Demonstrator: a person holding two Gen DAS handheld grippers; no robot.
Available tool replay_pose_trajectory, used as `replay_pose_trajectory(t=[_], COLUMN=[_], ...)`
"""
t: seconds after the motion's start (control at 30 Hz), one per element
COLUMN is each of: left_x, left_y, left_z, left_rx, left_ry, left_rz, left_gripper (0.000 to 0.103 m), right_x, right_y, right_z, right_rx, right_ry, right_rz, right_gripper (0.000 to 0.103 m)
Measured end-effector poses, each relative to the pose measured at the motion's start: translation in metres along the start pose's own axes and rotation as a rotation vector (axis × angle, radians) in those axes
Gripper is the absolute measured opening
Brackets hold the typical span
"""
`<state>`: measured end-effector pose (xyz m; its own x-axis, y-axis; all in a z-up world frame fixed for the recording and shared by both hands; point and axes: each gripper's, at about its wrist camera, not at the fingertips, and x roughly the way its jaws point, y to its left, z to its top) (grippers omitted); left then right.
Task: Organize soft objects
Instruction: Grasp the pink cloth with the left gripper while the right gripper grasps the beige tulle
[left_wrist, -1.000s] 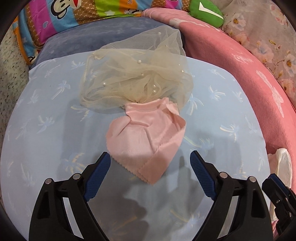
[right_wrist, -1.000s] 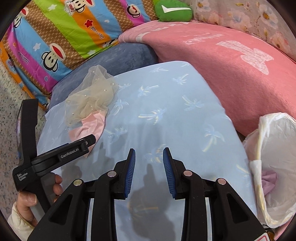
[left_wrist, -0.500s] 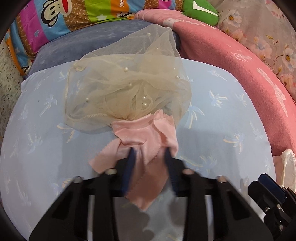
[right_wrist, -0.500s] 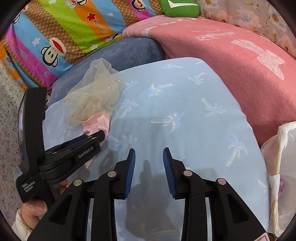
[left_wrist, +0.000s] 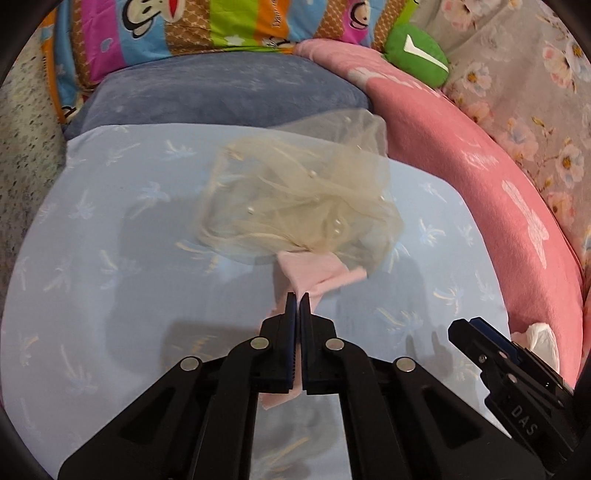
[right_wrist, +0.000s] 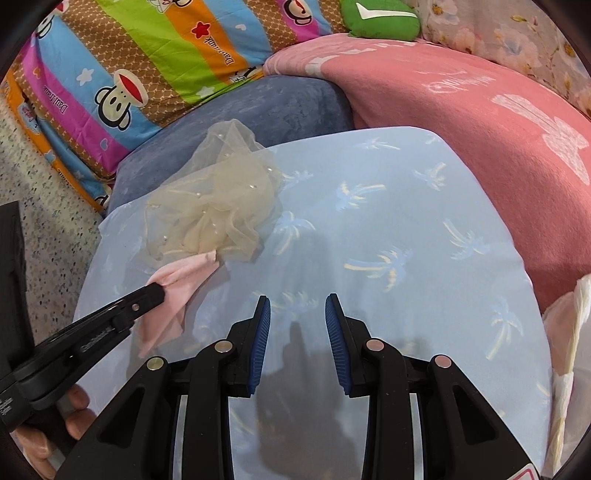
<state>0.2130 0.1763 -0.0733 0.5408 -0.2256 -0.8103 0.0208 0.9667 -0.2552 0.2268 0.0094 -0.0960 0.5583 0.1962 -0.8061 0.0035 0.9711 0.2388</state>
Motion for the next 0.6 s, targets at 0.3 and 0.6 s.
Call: replay_pose_trajectory(t=[0.3,0.6], left_x=[-0.019,-0.019], left_y=[0.021,0.039], left_z=[0.025,0.027], left_rx=[-0.022,-0.051], left_ry=[-0.079,-0.073], left_rz=[0.082,0.081], left_gripper=[0.002,0.002], right_x=[0.035,0.05], right_y=[0.039,0.068], right_z=[0.032,0.053], right_rx=[-0.013,-0.003], right_ry=[0.028,0.012], right_rz=[0.076,0.13], right_gripper=[0.031,0.045])
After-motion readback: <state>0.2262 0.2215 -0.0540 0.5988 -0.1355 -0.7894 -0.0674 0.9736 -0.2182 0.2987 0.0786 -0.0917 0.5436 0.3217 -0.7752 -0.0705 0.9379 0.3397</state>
